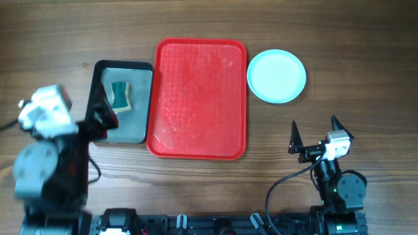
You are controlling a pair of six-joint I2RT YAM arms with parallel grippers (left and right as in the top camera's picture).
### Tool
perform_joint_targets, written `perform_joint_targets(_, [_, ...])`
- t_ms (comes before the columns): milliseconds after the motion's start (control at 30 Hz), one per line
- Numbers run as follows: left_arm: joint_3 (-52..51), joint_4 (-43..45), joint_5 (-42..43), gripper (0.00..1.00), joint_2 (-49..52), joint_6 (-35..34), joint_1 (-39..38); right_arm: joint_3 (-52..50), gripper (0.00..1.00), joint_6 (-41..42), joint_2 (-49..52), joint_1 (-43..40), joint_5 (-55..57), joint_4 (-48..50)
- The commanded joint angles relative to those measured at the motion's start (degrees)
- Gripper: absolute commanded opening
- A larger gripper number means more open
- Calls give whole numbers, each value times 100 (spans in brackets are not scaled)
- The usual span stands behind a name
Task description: Clean dirty plates on tray and stack at the side
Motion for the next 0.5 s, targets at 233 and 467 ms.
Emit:
perform_joint_targets(233, [22, -1005, 901, 100, -1563, -212, -52, -9, 100, 98, -61, -24, 66, 17])
perform_joint_targets(467, [4, -1679, 901, 100, -2393, -210, -50, -9, 100, 98, -61, -24, 66, 17])
